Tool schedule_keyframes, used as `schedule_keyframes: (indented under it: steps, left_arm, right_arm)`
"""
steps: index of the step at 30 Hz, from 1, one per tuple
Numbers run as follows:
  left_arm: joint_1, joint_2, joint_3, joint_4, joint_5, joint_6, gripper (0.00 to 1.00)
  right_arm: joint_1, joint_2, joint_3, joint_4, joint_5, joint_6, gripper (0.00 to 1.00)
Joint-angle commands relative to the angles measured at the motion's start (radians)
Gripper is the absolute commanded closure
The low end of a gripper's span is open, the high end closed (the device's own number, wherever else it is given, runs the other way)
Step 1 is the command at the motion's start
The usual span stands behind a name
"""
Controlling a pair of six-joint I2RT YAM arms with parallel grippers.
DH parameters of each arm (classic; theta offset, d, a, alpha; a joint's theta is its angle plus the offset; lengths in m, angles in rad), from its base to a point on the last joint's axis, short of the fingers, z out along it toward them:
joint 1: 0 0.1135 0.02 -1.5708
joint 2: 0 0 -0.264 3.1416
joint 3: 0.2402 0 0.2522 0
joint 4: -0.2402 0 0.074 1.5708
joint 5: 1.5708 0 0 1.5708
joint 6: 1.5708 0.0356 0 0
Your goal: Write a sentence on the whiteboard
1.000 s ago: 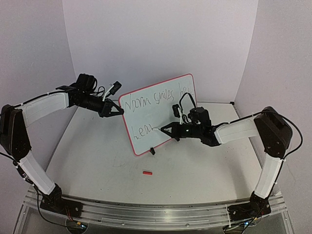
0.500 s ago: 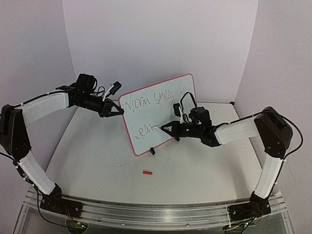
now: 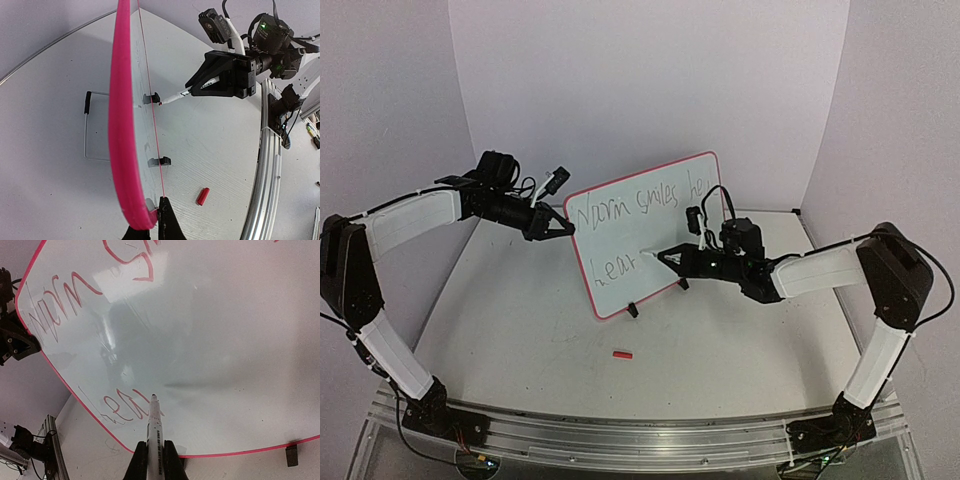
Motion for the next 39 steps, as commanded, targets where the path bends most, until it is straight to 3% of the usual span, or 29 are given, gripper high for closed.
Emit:
schedule_keyframes:
  steps: [1, 16, 30, 39]
  left_arm:
    - [-0.015, -0.004, -0.016, -0.045, -0.076, 0.085, 1.00]
    - [-0.018, -0.001, -0.016, -0.045, -0.076, 0.085, 1.00]
    - [-0.019, -0.005, -0.016, -0.045, -0.078, 0.085, 1.00]
    - [-0.020, -0.008, -0.016, -0.046, -0.079, 0.085, 1.00]
  right_arm:
    - [-0.002, 0.008, 0.029, 0.041, -0.004, -0.005, 1.00]
    - [-0.002, 0.069, 0.090, 0.026, -0.015, -0.002, 1.00]
    - [-0.010, -0.012, 0.011, 0.018, 0.159, 0.015, 1.00]
    - [-0.014, -0.037, -0.004, 0.037, 0.072, -0.014, 1.00]
